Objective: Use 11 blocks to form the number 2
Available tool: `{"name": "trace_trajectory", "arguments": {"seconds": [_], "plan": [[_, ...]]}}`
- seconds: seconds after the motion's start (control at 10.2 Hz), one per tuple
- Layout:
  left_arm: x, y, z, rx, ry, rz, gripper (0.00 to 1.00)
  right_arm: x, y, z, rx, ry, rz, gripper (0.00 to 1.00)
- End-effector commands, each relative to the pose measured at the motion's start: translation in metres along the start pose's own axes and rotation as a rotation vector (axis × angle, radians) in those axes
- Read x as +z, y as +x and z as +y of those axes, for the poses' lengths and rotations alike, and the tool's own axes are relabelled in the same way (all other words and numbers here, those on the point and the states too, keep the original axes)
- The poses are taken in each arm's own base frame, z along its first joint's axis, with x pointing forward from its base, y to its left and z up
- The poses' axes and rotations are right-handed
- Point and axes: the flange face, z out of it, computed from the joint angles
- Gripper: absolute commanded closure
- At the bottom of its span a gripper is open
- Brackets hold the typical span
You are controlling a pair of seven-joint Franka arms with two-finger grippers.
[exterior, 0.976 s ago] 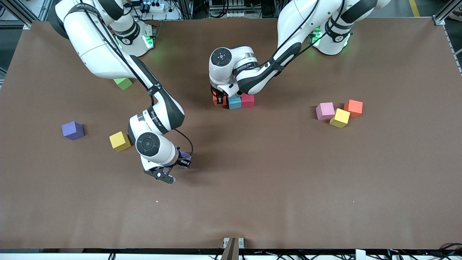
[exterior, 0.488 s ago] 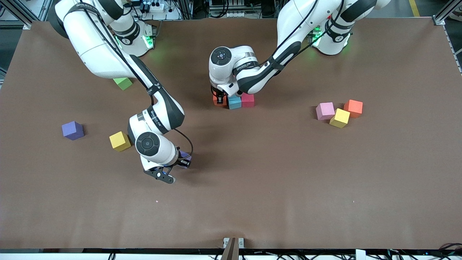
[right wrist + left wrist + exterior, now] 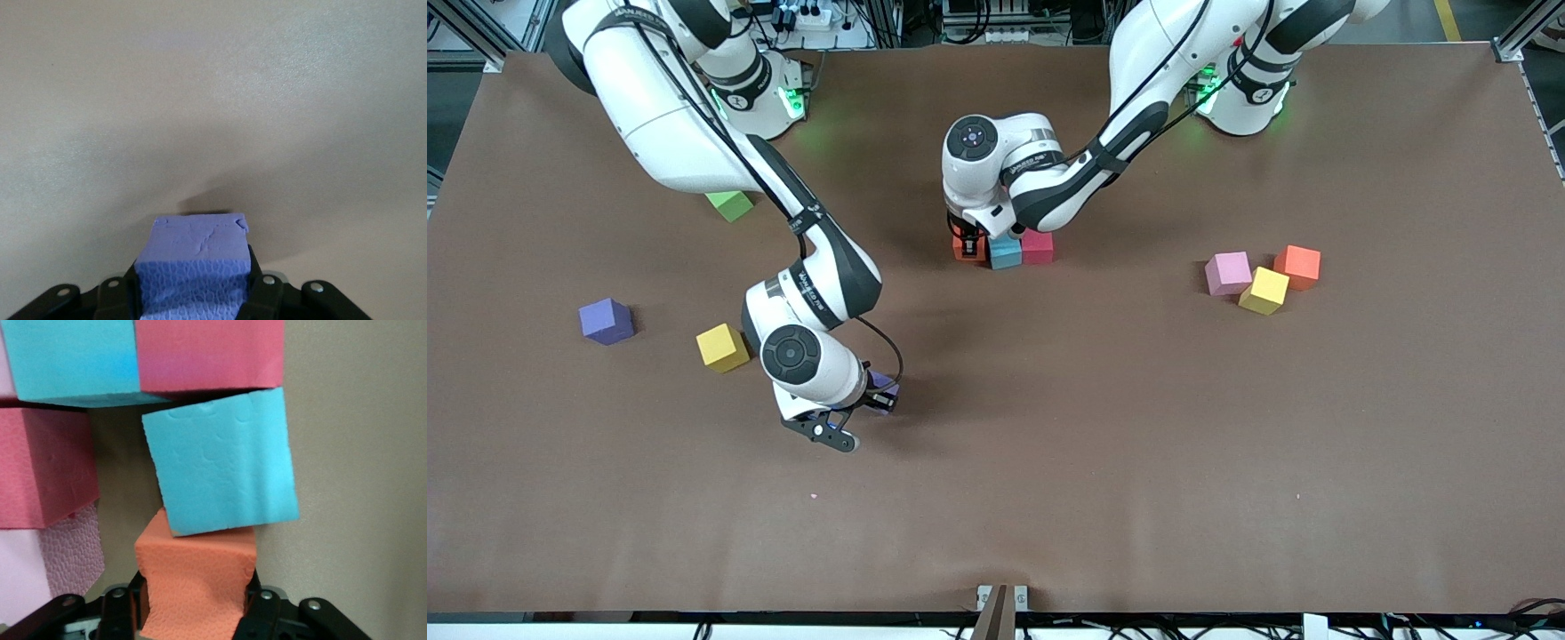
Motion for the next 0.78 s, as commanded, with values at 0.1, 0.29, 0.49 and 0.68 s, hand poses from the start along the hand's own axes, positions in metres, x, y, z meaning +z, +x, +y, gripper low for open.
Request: {"name": "trace_trajectory", "arguments": {"seconds": [0.1, 0.29, 0.49, 0.68], "plan": [[0.0185, 0.0073, 0.0000, -0.266, -0.089, 0.020, 0.83, -0.0097, -0.0016, 0.0008, 0.006, 0.005, -0.007, 1.00], [0.0184, 0.0088, 0.0025, -0.264, -0.095, 0.021, 0.83, -0.0097, -0.0016, 0.0008, 0.006, 0.005, -0.007, 1.00], [0.0168, 0.0079, 0.0018, -0.264, -0.097, 0.019, 0.80, -0.0097, -0.0016, 0.0008, 0.006, 0.005, -0.007, 1.00], [0.0166, 0.0082, 0.0015, -0.274, -0.098, 0.021, 0.78, -0.0097, -0.0016, 0.0008, 0.006, 0.005, -0.007, 1.00]]}}
